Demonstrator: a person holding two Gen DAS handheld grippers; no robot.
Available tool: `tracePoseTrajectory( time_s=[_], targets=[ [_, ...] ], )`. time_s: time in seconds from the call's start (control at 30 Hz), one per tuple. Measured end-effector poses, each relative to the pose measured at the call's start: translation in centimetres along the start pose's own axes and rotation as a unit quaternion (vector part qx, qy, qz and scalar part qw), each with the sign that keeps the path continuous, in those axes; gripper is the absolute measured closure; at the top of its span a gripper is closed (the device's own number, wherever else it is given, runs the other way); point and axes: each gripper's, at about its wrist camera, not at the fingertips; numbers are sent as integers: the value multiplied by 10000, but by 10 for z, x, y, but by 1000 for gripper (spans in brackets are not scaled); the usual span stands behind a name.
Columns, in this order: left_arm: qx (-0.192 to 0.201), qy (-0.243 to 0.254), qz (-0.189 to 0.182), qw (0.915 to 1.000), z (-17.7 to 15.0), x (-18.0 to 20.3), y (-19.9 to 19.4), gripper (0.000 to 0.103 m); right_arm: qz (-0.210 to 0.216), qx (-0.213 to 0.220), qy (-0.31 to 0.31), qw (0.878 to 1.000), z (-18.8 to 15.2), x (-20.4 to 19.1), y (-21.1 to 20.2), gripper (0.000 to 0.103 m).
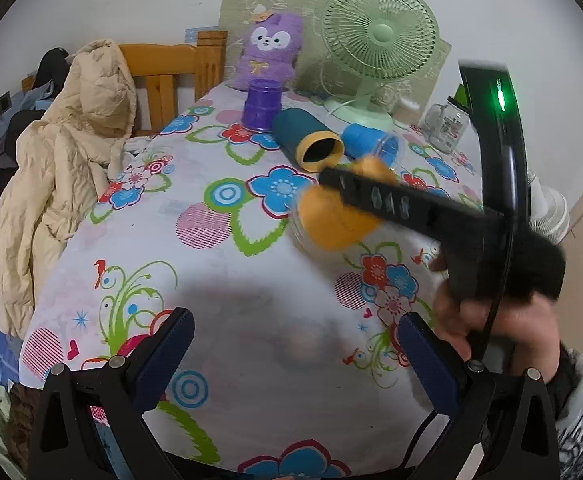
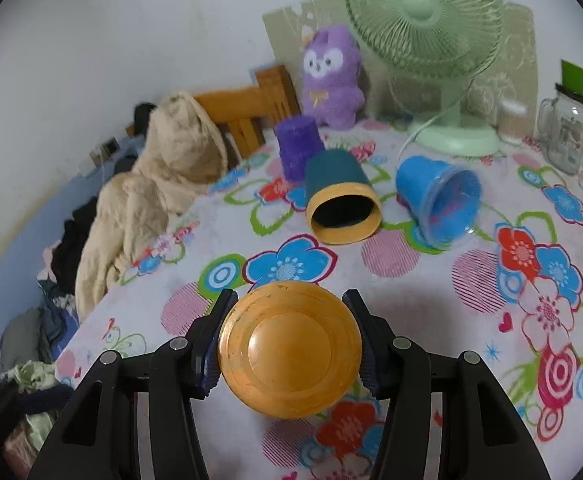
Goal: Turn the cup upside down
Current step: 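Lift the orange cup with the right gripper and rotate it toward the left gripper, then grasp the orange cup with the left gripper while the right gripper releases it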
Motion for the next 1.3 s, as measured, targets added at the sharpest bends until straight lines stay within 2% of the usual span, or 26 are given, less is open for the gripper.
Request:
tracePoseTrajectory(
  time_s=[0.2,0.3,0.4,0.6,0.9,1.07,1.13,1.2,1.3],
  targets=[
    [-122,-29,-54,9999,1,-2,10,0,-83,46,3,10000,-28,1,-35,46],
    [-184,1,-109,9998,-1,2,14,0,-279,-122,-45,9995,-43,-1,-41,46],
    [-205,76,-112,9997,-2,7,16,0,-267,-183,2,9995,-54,-1,-43,46],
    [-163,66,-80,9998,-3,7,12,0,-516,-31,137,9986,-53,2,-51,28],
    [-141,79,-38,9999,-1,18,9,0,-293,177,327,9989,-59,12,-80,28],
    [-89,182,-201,9996,-1,37,5,0,-325,336,454,9979,-65,24,-102,27],
    [-76,193,-196,9996,0,43,6,0,-362,385,520,9972,-68,31,-109,25],
    [-114,223,-180,9995,1,49,11,0,-508,404,610,9960,-72,41,-115,17],
    [-172,234,-150,9995,1,56,16,0,-556,471,709,9948,-79,54,-122,16]
  ],
)
Point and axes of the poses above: each gripper's, at about its wrist camera, not at the fingertips, and y roughly the way its jaws point, x to its right, z to its top, and after that the axes turned 8 degrees about -y, right-handed
